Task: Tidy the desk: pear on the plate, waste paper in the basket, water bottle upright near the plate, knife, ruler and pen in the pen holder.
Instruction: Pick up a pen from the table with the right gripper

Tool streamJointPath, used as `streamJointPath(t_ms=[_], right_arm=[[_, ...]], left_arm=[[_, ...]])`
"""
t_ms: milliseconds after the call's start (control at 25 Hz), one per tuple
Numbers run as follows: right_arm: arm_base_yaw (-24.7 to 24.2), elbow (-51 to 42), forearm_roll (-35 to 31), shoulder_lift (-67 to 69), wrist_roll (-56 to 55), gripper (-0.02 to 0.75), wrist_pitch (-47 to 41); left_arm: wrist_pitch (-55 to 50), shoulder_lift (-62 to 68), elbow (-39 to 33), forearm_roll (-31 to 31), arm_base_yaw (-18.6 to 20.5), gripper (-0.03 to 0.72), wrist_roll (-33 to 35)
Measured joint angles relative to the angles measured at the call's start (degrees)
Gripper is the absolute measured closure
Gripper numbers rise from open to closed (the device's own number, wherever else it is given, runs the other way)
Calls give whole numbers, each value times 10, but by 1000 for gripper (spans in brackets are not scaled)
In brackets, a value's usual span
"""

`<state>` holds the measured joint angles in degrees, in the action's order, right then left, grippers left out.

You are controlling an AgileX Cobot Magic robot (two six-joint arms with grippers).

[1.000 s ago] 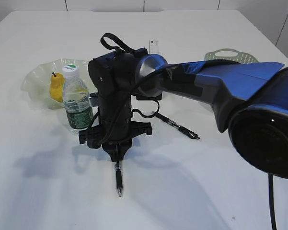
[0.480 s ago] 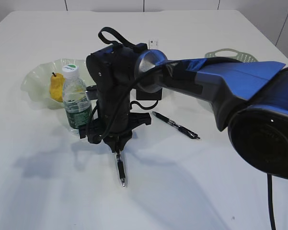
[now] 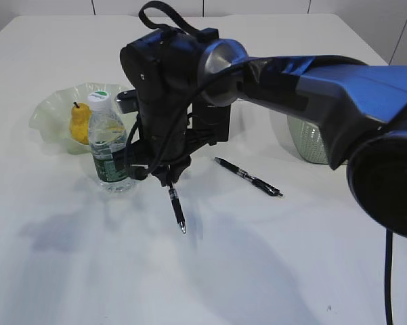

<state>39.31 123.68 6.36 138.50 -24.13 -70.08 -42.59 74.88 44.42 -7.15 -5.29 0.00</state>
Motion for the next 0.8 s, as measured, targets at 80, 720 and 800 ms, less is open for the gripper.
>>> streamJointPath(t_ms=[80, 720, 800], right_arm=[[0, 1, 15, -11, 5, 650, 0], [-75, 0, 38, -94, 49, 651, -4], [-88, -7, 38, -109, 58, 651, -4]], left_arm=[[0, 0, 0, 0, 0, 347, 0], [0, 0, 0, -13, 0, 348, 0], [0, 0, 0, -17, 0, 348, 0]])
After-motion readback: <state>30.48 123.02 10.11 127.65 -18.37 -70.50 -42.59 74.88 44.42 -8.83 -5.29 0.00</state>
